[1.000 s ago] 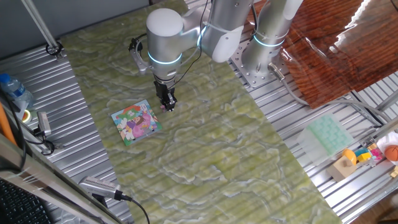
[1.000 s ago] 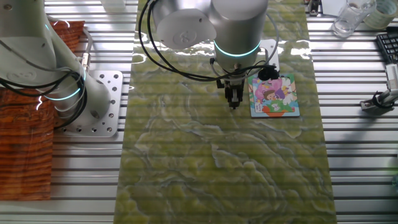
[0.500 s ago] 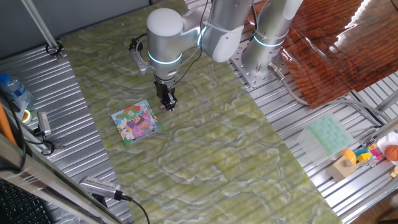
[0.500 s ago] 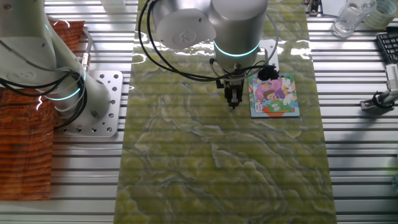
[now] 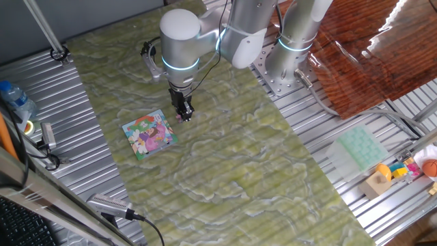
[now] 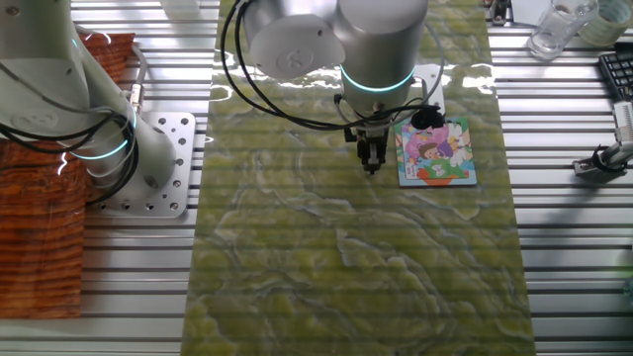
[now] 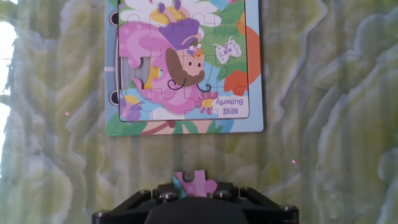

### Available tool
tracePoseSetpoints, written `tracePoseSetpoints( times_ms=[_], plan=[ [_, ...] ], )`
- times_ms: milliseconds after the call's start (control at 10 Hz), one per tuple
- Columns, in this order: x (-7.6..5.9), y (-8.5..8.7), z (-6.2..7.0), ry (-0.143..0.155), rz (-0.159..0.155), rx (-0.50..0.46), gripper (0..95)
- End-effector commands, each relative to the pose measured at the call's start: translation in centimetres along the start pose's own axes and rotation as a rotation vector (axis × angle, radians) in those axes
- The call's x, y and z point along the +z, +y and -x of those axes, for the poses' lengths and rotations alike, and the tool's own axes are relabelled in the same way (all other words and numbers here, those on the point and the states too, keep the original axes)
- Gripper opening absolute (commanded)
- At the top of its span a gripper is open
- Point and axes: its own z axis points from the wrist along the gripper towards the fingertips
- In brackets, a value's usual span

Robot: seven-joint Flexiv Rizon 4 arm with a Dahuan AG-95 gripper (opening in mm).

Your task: Assemble one piece of a puzzle

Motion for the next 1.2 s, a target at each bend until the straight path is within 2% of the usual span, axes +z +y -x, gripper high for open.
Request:
tracePoseSetpoints(
  times_ms=[100, 700, 900, 1200],
  plan=[
    [0.05, -0.08, 0.1, -0.001, -0.001, 0.002, 38.0],
    [0.0, -0.08, 0.14, 0.001, -0.008, 0.001, 38.0],
    [0.02, -0.08, 0.14, -0.002, -0.008, 0.006, 0.0],
    [-0.2, -0.08, 0.16, -0.002, -0.006, 0.009, 0.0]
  ],
)
